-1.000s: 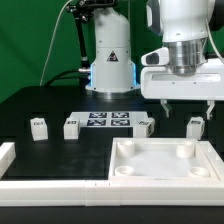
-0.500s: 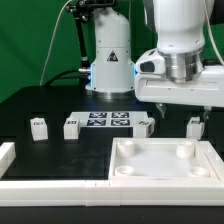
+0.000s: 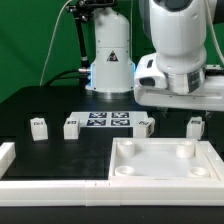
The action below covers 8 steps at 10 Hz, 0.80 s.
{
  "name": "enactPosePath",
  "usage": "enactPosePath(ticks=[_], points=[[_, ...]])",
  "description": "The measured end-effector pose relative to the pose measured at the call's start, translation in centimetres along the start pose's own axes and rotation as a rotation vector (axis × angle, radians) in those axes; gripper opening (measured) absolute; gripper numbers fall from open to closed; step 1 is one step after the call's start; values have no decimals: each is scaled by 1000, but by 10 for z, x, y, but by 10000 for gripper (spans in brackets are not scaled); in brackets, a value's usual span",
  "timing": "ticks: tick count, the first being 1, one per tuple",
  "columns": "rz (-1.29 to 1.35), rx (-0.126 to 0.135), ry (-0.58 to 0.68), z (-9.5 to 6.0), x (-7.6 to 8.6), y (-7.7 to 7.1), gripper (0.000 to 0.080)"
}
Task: Assemble one leg
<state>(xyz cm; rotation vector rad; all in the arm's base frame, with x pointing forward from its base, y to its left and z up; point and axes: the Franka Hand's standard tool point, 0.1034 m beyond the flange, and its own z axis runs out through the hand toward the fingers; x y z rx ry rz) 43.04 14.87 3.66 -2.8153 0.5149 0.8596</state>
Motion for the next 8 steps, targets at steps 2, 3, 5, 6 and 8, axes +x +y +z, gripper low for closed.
enactPosePath(ticks=[2, 3, 5, 6, 8], points=[[8, -21, -167, 6, -7, 2, 649], [7, -26, -204, 8, -6, 0, 649], [10, -38, -242, 17, -7, -3, 649], [8, -42, -243, 19, -8, -5, 649], [3, -50, -247, 24, -12, -9, 649]])
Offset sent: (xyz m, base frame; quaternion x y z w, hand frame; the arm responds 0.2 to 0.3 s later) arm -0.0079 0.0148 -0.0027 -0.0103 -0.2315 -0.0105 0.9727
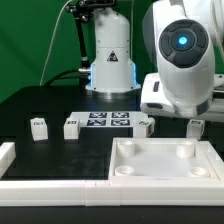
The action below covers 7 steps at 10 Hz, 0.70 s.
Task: Assemble one leg
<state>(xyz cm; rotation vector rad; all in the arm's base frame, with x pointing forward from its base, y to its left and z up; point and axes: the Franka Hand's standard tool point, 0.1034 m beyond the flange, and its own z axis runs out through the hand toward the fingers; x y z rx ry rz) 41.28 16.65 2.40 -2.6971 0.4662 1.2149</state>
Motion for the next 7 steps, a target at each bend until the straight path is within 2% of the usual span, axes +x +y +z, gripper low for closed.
enactPosePath(ticks=[3, 6, 7], points=[[-31, -1, 23, 9, 5, -9, 649], [-23, 0, 27, 11, 7, -7, 649], [-19, 0, 27, 11, 7, -7, 622]])
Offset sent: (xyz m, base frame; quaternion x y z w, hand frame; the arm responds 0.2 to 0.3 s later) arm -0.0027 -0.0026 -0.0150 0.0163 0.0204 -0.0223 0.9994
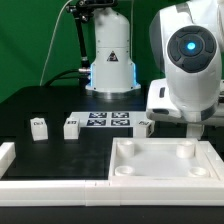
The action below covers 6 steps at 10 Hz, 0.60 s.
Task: Assemble one leg
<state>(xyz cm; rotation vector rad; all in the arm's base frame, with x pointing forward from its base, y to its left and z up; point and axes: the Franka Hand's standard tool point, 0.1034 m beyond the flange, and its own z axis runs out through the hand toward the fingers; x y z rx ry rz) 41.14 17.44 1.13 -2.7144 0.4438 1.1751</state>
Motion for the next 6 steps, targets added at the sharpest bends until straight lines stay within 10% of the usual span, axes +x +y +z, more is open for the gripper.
enactPosePath(ticks=[1, 3, 6], points=[[0, 0, 0, 0, 0, 0, 622], [0, 0, 0, 0, 0, 0, 286], [0, 0, 0, 0, 0, 0, 290]])
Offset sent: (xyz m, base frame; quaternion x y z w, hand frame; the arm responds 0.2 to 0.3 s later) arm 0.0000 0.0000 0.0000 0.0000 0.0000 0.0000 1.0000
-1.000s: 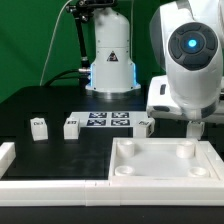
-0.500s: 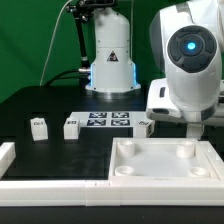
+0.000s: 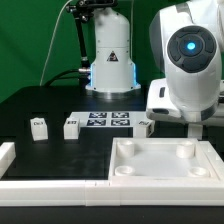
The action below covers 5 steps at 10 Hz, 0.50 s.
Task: Assemble one leg
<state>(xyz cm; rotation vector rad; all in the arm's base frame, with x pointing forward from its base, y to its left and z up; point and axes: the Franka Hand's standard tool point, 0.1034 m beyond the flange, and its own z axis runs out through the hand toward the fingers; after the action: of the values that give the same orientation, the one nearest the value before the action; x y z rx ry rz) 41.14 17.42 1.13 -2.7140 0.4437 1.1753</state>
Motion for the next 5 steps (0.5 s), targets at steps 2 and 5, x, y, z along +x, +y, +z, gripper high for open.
enactPosePath(ticks=[2, 5], points=[[0, 0, 0, 0, 0, 0, 290], [-5, -5, -17, -11, -9, 1, 290]])
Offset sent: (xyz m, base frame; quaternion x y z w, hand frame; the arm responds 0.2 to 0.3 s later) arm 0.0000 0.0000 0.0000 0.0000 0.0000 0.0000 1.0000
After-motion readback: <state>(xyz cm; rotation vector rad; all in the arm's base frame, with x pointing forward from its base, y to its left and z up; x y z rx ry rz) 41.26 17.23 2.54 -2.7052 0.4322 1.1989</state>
